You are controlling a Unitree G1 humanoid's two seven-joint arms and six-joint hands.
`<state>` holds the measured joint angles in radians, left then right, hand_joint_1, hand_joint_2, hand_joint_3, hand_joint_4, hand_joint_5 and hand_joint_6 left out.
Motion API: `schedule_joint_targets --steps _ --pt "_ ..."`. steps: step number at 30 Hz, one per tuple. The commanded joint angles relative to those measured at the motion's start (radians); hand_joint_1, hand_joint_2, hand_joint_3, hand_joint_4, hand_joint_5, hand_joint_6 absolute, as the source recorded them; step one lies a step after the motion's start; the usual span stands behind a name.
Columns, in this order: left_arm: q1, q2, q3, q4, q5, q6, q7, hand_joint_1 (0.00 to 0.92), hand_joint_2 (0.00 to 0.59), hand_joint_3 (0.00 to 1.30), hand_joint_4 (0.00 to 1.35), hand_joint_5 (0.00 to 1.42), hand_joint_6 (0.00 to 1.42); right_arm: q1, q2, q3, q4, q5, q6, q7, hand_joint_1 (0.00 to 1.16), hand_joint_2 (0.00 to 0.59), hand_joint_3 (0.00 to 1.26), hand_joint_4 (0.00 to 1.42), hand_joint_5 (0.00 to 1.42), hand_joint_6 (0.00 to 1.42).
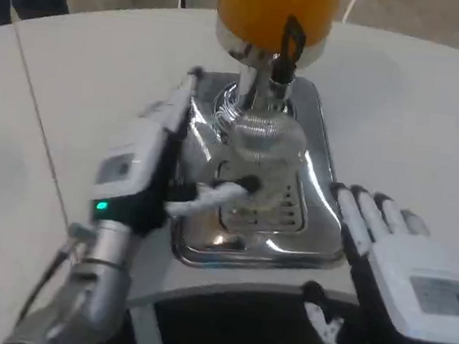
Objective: Grasp the cup under the faucet to collect the drink, then remove the cup.
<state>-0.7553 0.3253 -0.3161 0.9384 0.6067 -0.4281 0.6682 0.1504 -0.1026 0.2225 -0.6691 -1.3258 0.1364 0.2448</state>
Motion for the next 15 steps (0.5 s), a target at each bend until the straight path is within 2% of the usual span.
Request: schedule_joint_targets --steps 1,3,5,11,15 --pt "0.031 0.043 0.022 -0.028 -0.011 0.036 -0.045 0.306 0.044 0.00 0.00 0.09 0.06 -0.024 0.009 0.013 0.026 0.014 0.002 -0.027 0.62 0.479 0.00 0.00 0.00 0.03" --pt "0.047 0.061 0.031 -0.058 -0.008 0.048 -0.053 0.307 0.045 0.00 0.00 0.08 0.06 -0.031 0.022 0.010 0.006 0.030 0.006 -0.042 0.62 0.479 0.00 0.00 0.00 0.03" --pt "0.096 0.107 0.039 -0.149 0.010 0.066 -0.067 0.309 0.045 0.00 0.00 0.06 0.04 -0.038 0.031 0.006 -0.016 0.045 0.005 -0.047 0.62 0.479 0.00 0.00 0.00 0.03" --pt "0.239 0.186 0.082 -0.368 -0.002 0.089 -0.136 0.317 0.048 0.00 0.00 0.06 0.03 -0.023 -0.009 0.010 -0.059 0.108 -0.057 -0.061 0.62 0.479 0.00 0.00 0.00 0.04" --pt "0.361 0.228 0.122 -0.533 0.013 0.126 -0.180 0.339 0.052 0.00 0.00 0.05 0.03 -0.011 0.023 0.012 -0.076 0.110 -0.048 -0.084 0.63 0.475 0.00 0.00 0.00 0.06"
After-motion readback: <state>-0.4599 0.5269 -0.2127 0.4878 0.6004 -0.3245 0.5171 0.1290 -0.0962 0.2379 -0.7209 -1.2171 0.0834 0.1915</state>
